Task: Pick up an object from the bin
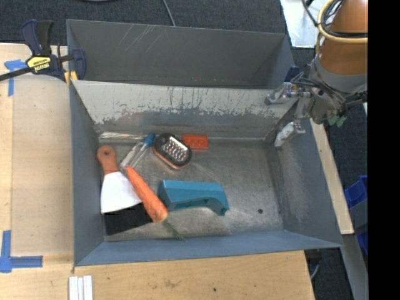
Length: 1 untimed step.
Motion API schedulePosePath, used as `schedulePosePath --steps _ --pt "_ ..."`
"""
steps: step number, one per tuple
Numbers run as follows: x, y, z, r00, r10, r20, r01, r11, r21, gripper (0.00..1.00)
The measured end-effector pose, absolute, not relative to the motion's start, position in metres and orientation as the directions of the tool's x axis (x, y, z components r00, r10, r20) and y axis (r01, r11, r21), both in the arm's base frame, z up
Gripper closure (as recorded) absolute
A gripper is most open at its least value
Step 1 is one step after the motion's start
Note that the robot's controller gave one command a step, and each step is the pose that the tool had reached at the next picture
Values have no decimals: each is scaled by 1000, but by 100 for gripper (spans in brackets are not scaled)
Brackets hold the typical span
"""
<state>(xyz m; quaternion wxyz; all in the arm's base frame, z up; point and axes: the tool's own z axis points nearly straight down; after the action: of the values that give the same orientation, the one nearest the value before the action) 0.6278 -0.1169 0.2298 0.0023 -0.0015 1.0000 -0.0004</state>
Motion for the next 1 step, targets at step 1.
schedulePosePath --steps 1 --pt "628 -117 230 -1000 -3 -5 -3 1000 -1 0"
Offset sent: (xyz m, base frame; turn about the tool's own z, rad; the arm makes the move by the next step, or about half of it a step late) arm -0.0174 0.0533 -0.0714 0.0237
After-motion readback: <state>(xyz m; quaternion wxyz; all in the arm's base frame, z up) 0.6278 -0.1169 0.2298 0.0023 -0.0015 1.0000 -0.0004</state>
